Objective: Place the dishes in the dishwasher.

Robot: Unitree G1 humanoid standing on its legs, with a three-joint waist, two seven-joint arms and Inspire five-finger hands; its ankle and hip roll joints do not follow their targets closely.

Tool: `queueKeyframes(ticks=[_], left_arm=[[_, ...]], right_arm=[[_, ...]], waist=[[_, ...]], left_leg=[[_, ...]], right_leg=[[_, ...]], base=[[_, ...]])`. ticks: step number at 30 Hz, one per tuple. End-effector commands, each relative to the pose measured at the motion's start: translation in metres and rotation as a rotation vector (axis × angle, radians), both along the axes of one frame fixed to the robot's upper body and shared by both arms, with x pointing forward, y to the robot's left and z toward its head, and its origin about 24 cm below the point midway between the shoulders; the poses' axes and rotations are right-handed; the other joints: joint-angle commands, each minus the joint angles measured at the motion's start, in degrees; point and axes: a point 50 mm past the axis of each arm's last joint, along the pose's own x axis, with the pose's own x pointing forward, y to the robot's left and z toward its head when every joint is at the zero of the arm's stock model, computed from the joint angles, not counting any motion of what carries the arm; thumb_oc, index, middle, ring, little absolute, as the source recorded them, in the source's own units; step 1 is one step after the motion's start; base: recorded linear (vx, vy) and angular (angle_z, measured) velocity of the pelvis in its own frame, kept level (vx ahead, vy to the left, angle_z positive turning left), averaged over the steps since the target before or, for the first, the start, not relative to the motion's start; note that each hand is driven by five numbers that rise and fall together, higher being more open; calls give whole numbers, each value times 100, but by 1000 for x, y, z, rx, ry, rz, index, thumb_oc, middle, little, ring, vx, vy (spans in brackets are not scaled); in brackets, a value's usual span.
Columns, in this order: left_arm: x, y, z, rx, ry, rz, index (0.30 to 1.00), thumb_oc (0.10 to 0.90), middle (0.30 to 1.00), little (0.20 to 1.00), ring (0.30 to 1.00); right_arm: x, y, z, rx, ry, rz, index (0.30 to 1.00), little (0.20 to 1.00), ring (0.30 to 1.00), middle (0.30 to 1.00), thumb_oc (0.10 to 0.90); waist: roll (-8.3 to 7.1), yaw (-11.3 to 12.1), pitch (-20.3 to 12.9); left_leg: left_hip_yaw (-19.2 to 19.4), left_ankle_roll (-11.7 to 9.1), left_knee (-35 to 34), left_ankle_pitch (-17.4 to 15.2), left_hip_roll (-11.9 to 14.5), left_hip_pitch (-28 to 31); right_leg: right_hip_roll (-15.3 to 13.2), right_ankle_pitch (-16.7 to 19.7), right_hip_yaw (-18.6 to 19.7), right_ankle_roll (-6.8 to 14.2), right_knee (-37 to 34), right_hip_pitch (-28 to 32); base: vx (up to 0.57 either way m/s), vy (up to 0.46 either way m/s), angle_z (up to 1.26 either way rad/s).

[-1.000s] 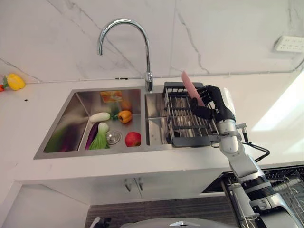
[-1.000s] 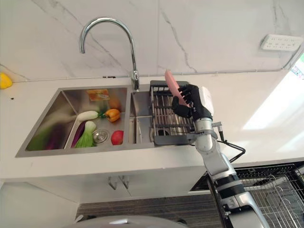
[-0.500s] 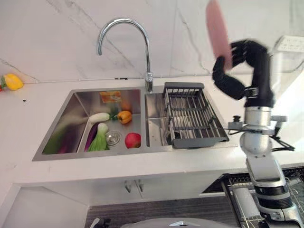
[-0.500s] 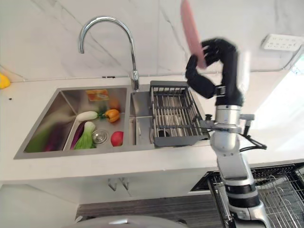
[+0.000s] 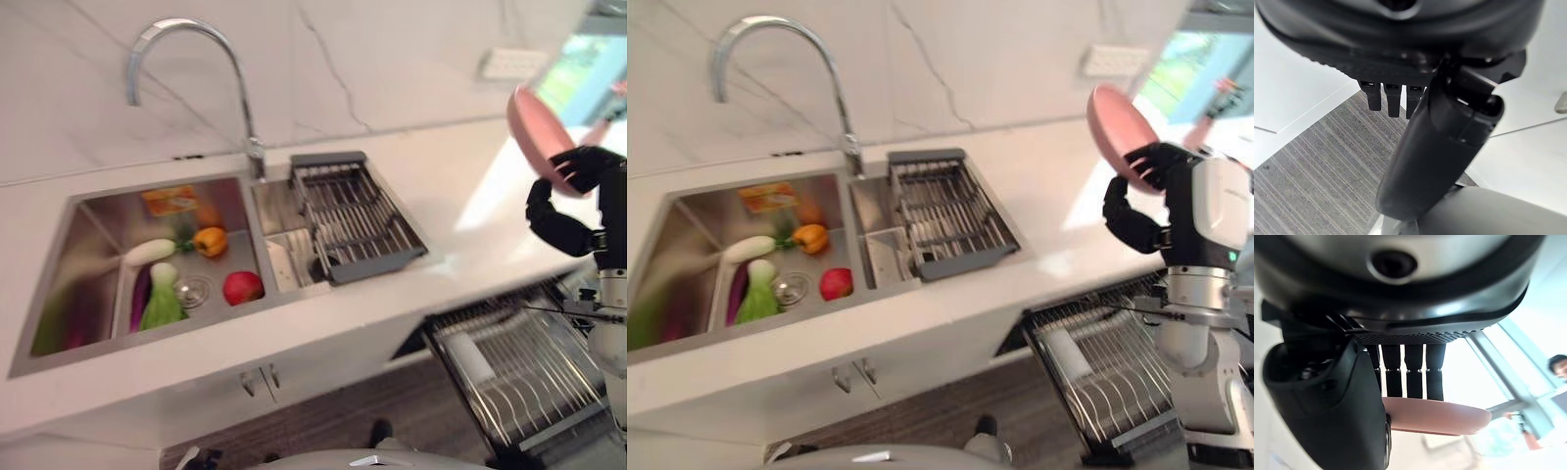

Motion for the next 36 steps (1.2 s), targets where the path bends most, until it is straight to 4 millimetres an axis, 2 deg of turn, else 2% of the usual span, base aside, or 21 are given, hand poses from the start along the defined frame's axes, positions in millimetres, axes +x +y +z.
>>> queueKeyframes(ticks=[1,2,3,4,6,7,9,10,11,13,14,15,17,18,19,21,22,24,26,29,36], left_arm=[[35,-2,6,-18,-125,18,900,800,900,900,900],[29,3,6,-9,-118,52,900,800,900,900,900],[21,4,6,-10,-115,85,900,800,900,900,900],[17,5,5,-13,-113,98,900,800,900,900,900],[18,4,5,-21,-115,99,900,800,900,900,900],[17,4,5,-26,-114,115,900,800,900,900,900],[16,4,5,-29,-114,125,900,800,900,900,900],[17,4,5,-34,-118,133,900,800,900,900,900],[16,5,5,-45,-126,148,900,800,900,900,900],[10,4,4,-52,-116,168,900,800,900,900,900],[10,5,4,-52,-116,169,900,800,900,900,900],[12,4,4,-58,-127,190,900,800,900,900,900],[11,4,4,-57,-128,194,900,800,900,900,900],[14,4,5,-59,-150,232,900,800,900,900,900],[12,2,4,-63,-147,252,900,800,900,900,900],[12,-2,2,-77,-141,246,900,800,900,900,900],[12,-2,2,-77,-140,247,900,800,900,900,900],[9,-11,-1,-97,-121,217,900,800,900,900,900],[7,-12,-2,-102,-113,216,900,800,900,900,900],[1,-20,-4,-127,-85,196,900,800,900,900,900],[-8,-22,-6,-131,-60,178,900,800,900,900,900]], right_arm=[[10,15,72,-206,-297,43,300,300,300,300,400],[13,15,71,-251,-262,41,300,300,300,300,400],[19,15,68,-309,-217,35,300,300,300,300,400],[22,13,65,-360,-173,25,300,300,300,300,400],[24,9,59,-454,-95,-3,300,300,300,300,400],[25,7,58,-512,-57,-9,300,300,300,300,400],[26,7,56,-535,-32,-7,300,300,300,300,400],[26,6,53,-551,-1,-2,300,300,300,300,400],[29,6,48,-584,60,16,300,300,300,300,400],[34,10,44,-612,83,39,300,300,300,300,400],[35,11,44,-612,82,40,300,300,300,300,400],[40,22,36,-617,116,101,300,300,300,300,400],[41,23,36,-617,115,104,300,300,300,300,400],[46,32,24,-624,171,167,300,300,300,300,400],[48,32,18,-616,190,176,300,300,300,300,400],[51,34,4,-588,243,198,300,300,300,300,400],[52,34,4,-589,243,199,300,300,300,300,400],[59,37,-12,-568,316,230,300,300,300,300,400],[62,38,-13,-564,316,241,300,300,300,300,400],[69,36,-25,-562,381,243,300,300,300,300,400],[81,32,-49,-554,469,215,300,300,300,300,400]], waist=[[41,273,-45],[12,393,-47],[10,439,-34],[21,481,-31],[-12,471,-22],[10,458,-49],[16,468,-79],[20,474,-108],[-14,605,-162],[-74,843,-210],[-72,846,-211],[-93,1003,-231],[-91,1004,-236],[-40,1045,-229],[17,1018,-226],[82,988,-210],[93,979,-214],[214,991,-182],[246,968,-176],[366,1001,-155],[544,1118,-146]], left_leg=[[-186,-106,9,-495,64,-33],[73,-105,42,-476,118,-33],[169,-93,65,-496,151,-1],[202,-100,58,-477,164,6],[241,-116,113,-439,195,-23],[369,-108,184,-430,264,-89],[448,-115,211,-412,302,-135],[495,-124,232,-379,334,-194],[656,-171,267,-303,394,-277],[998,-274,303,-132,555,-363],[1007,-282,304,-126,566,-359],[1061,-370,337,15,687,-432],[1081,-382,340,24,707,-434],[1070,-565,373,319,987,-583],[1082,-668,355,487,1131,-622],[1057,-776,310,653,1276,-659],[1049,-792,304,676,1299,-662],[1004,-891,209,863,1457,-683],[989,-924,191,914,1498,-679],[959,-985,128,1036,1595,-685],[874,-1020,77,1114,1575,-733]], right_leg=[[-1073,-282,-1199,84,572,348],[-1218,-230,-1684,83,611,455],[-1255,-194,-1882,82,668,601],[-1316,-166,-1911,88,798,686],[-1357,-202,-1533,111,1081,766],[-1310,-326,-1098,109,1437,847],[-1256,-446,-906,102,1627,900],[-1156,-618,-771,94,1714,994],[-912,-977,-788,48,1577,1250],[-759,-992,-1184,32,1082,1479],[-740,-979,-1179,24,1053,1485],[-621,-1028,-1133,-21,589,1515],[-592,-1012,-1117,-36,552,1511],[-214,-1258,-997,-192,263,1510],[-43,-1343,-989,-288,219,1496],[181,-1484,-957,-385,161,1482],[210,-1496,-961,-405,150,1485],[451,-1626,-979,-496,60,1515],[525,-1658,-984,-541,44,1511],[696,-1734,-1053,-633,-28,1565],[750,-1780,-1139,-692,-59,1598]], base=[[-187,-10,-118],[-189,-37,-115],[-146,-21,-159],[-89,-35,-149],[-129,-73,-69],[-201,-90,-20],[-128,-59,-51],[-165,-139,-69],[-238,-216,-61],[-186,-239,-60],[-138,-310,-74],[-82,-213,-55],[-74,-259,-61],[-79,-408,-73],[-87,-480,-72],[-29,-210,-28],[-38,-195,-10],[-34,-163,-7],[0,-93,7],[15,-84,12],[39,-28,18]])
